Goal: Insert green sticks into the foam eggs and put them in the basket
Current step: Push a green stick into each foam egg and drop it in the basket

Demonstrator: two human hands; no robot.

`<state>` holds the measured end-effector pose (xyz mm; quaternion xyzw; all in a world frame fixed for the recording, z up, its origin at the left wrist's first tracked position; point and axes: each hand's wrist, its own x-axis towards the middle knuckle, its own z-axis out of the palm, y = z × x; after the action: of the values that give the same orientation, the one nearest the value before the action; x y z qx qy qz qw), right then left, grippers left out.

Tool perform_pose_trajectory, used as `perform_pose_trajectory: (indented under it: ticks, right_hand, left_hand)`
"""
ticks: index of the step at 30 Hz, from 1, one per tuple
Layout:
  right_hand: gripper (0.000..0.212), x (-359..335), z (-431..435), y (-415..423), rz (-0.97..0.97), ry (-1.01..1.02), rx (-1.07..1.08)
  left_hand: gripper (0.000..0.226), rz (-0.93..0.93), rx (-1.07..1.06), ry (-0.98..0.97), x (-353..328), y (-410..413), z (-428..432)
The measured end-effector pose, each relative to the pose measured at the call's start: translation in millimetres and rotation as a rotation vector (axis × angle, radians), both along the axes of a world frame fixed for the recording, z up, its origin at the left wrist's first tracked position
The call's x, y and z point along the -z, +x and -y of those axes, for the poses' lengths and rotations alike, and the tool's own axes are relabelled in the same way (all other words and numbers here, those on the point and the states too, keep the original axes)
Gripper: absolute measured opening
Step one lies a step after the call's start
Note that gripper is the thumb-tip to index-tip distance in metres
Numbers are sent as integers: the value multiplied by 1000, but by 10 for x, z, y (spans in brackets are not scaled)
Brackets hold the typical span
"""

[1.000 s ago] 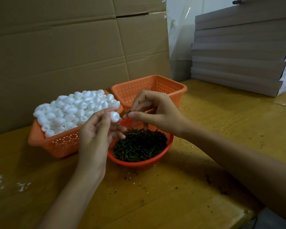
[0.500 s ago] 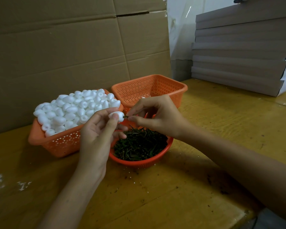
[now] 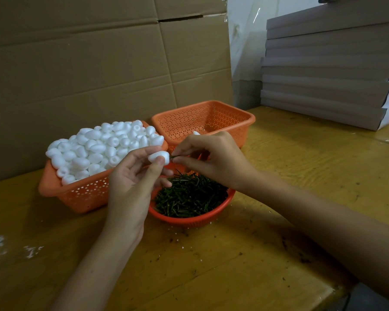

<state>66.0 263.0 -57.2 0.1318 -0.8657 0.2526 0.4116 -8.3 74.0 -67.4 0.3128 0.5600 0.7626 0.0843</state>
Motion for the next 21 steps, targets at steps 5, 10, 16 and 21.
perform_pose_trajectory:
  ticks: [5,10,16,21]
  right_hand:
    - [10,8,22,-2,-26,54,39]
    - [10,-4,32,10,-13,89,49]
    - [9,-7,45,6,19,92,50]
    - [13,-26,46,8,127,122,36]
  left_hand:
    - [26,-27,7,-20,11,-8,-2]
    - [31,-25,13,-11,12,-21,5]
    - [30,-7,9,31,22,-28,13]
    - [31,-22,8,22,39,-55,8]
